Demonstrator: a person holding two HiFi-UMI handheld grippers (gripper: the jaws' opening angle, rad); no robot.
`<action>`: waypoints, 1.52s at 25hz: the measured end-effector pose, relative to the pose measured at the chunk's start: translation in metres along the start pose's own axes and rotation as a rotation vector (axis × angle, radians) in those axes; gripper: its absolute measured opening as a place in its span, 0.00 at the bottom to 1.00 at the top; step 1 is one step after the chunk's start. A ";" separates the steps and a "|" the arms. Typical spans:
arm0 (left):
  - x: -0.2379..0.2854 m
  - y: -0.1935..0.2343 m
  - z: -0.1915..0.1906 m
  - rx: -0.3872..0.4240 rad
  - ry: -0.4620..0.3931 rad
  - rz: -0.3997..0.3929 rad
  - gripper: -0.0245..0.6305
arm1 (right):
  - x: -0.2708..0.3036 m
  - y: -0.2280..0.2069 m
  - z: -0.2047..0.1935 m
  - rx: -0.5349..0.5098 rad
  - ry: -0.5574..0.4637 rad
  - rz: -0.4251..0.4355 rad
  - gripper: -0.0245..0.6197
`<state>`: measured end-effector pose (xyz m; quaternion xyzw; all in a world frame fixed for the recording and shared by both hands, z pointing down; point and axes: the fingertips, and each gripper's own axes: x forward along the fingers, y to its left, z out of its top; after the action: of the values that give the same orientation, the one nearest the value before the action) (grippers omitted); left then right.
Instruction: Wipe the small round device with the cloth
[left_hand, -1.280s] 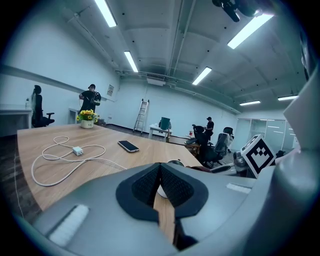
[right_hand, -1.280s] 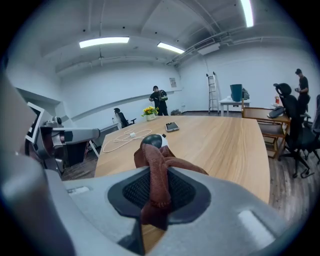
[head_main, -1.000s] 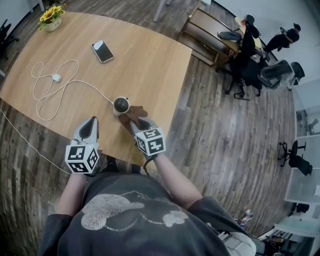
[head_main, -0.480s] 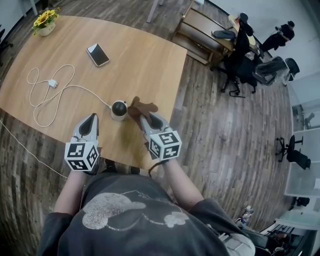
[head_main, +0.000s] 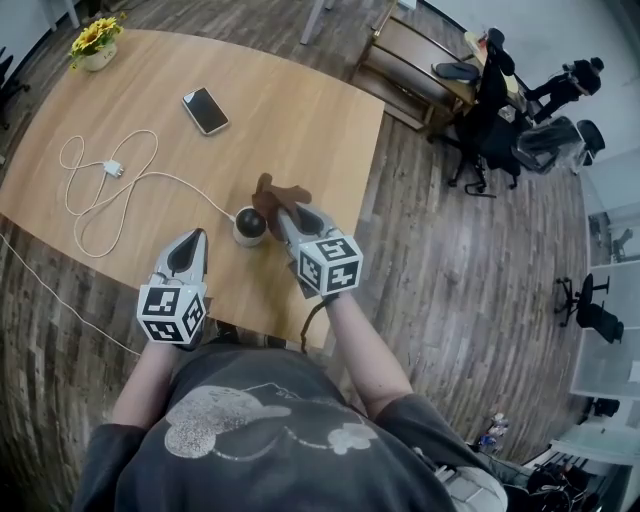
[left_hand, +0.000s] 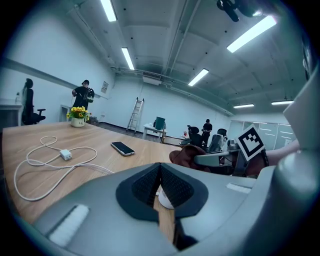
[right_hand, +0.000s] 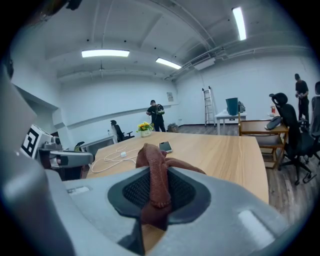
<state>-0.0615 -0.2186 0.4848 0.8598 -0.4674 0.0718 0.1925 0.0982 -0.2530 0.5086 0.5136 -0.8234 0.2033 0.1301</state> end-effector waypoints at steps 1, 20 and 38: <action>0.000 0.002 0.000 0.007 0.003 -0.007 0.07 | 0.005 0.001 -0.005 -0.001 0.020 0.000 0.14; 0.009 0.019 -0.005 0.026 0.044 -0.101 0.07 | 0.028 -0.031 -0.067 0.046 0.220 -0.159 0.14; -0.008 0.030 -0.001 0.038 0.027 -0.078 0.07 | 0.025 0.076 0.036 -0.004 -0.024 -0.062 0.14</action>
<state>-0.0912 -0.2265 0.4916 0.8798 -0.4296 0.0846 0.1850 0.0186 -0.2603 0.4718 0.5411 -0.8089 0.1912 0.1273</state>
